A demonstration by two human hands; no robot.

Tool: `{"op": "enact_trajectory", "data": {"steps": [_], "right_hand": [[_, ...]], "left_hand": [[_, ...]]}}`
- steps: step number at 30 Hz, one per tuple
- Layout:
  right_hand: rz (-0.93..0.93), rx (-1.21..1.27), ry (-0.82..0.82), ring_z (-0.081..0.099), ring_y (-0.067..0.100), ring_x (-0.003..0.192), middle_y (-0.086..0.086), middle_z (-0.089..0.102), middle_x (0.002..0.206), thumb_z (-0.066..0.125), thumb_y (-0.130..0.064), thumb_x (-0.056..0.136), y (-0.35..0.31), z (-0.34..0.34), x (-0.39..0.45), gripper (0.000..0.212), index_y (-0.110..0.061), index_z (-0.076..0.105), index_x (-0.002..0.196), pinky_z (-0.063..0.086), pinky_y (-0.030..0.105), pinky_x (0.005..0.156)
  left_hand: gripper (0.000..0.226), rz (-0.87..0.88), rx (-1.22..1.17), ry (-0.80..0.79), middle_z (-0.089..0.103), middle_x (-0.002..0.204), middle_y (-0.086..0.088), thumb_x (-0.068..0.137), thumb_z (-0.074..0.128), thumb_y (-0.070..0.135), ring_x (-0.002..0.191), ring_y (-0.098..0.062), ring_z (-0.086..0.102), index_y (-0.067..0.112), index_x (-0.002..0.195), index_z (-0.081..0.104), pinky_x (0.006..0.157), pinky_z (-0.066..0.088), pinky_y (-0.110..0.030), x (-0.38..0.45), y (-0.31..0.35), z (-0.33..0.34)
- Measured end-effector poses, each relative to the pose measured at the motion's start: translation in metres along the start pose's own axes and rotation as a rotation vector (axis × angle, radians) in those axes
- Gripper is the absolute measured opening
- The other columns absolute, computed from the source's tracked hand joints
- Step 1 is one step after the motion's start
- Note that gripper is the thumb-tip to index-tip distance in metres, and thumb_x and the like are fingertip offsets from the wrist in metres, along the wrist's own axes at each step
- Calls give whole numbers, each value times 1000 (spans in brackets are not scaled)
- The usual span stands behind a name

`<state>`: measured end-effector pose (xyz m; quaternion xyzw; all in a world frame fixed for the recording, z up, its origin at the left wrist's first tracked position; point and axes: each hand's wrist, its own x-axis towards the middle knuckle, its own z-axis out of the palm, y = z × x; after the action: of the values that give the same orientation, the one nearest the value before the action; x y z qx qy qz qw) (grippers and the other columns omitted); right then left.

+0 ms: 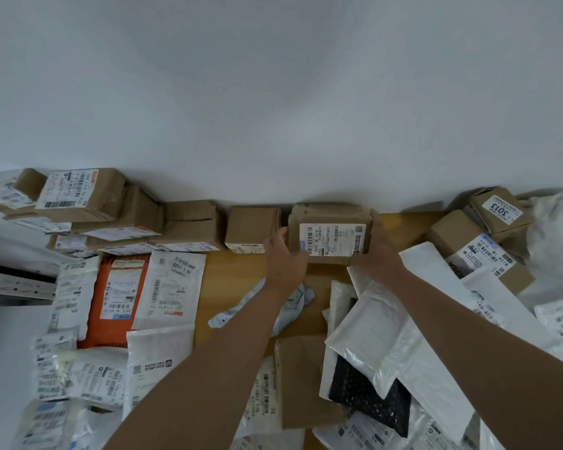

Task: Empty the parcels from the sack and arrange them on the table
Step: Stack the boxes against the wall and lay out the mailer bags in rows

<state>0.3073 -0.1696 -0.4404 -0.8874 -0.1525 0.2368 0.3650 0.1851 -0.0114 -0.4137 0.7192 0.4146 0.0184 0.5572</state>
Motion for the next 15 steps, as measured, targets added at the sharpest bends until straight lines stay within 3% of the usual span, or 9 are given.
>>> {"op": "enact_trajectory", "data": {"steps": [2, 5, 7, 11, 13, 15], "right_hand": [[-8, -38, 28, 56, 18, 109, 3, 51, 125, 83, -24, 74, 2, 1, -3, 108, -33, 7, 151, 54, 37, 85], [7, -119, 136, 61, 31, 104, 13, 51, 123, 73, -17, 81, 1, 5, -1, 82, -26, 21, 144, 58, 44, 78], [39, -132, 136, 59, 32, 104, 14, 50, 124, 70, -20, 85, 0, 8, 1, 68, -17, 28, 138, 57, 42, 78], [140, -195, 106, 54, 37, 112, 17, 41, 135, 72, -23, 85, 1, 12, 0, 71, -7, 26, 138, 49, 39, 78], [-5, -316, 198, 47, 41, 125, 20, 33, 146, 72, -20, 83, 1, 12, -2, 81, -9, 21, 145, 49, 41, 85], [-274, -577, 190, 33, 43, 138, 20, 23, 156, 67, -25, 84, 4, 12, -4, 85, -19, 18, 153, 48, 47, 98]], "left_hand": [[52, -15, -15, 3, 43, 132, -4, 86, 69, 25, 115, -19, 53, 16, 131, 45, 93, 52, -34, 0, -7, 2], [49, -39, 37, -17, 58, 118, -4, 74, 73, 44, 104, -16, 62, 22, 112, 51, 87, 57, -40, 11, -30, 7], [40, -19, 106, -38, 58, 119, -1, 82, 69, 41, 107, -15, 59, 23, 113, 53, 92, 54, -38, 2, -20, 0], [50, 70, 344, 78, 43, 137, -8, 92, 55, 22, 125, -25, 42, 18, 140, 43, 104, 40, -40, -2, -15, -23], [63, 142, 547, 132, 31, 148, -11, 90, 54, 17, 133, -30, 31, 16, 148, 30, 108, 32, -39, 2, -18, -34], [78, 230, 792, 94, 11, 160, -11, 89, 56, 15, 145, -33, 13, 19, 155, 14, 117, 20, -42, 10, -21, -41]]}}
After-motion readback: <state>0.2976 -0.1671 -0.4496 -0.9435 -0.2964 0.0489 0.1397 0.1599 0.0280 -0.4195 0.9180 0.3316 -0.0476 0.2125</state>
